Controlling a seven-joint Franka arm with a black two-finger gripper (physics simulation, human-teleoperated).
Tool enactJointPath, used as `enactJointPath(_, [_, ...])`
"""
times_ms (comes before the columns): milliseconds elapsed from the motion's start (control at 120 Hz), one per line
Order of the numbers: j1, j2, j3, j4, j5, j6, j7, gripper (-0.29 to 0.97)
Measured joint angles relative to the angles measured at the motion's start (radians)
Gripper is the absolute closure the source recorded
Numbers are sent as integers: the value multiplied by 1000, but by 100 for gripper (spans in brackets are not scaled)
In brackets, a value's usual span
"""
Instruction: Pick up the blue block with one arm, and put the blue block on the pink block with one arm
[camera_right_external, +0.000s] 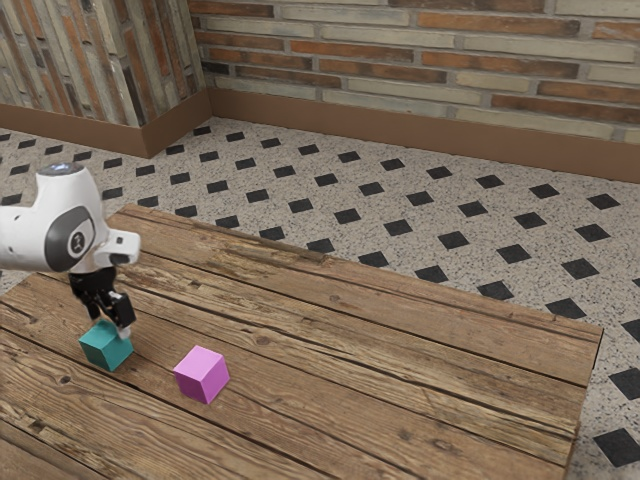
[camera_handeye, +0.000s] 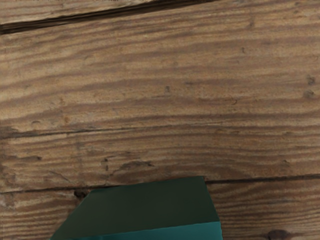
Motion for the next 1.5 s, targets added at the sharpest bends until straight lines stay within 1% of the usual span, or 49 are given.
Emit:
enactJointPath(200, [4,-13,4,-13,-1,15,22,0])
enactJointPath(408, [15,-39,4,-58,1,30,38,0])
enactJointPath(1033, [12,14,16,-62,-7,84,61,0])
enactJointPath(1383, [20,54,16,-59,-34,108,66,0])
enactJointPath(1500, [20,54,16,-58,-36,111,68,6])
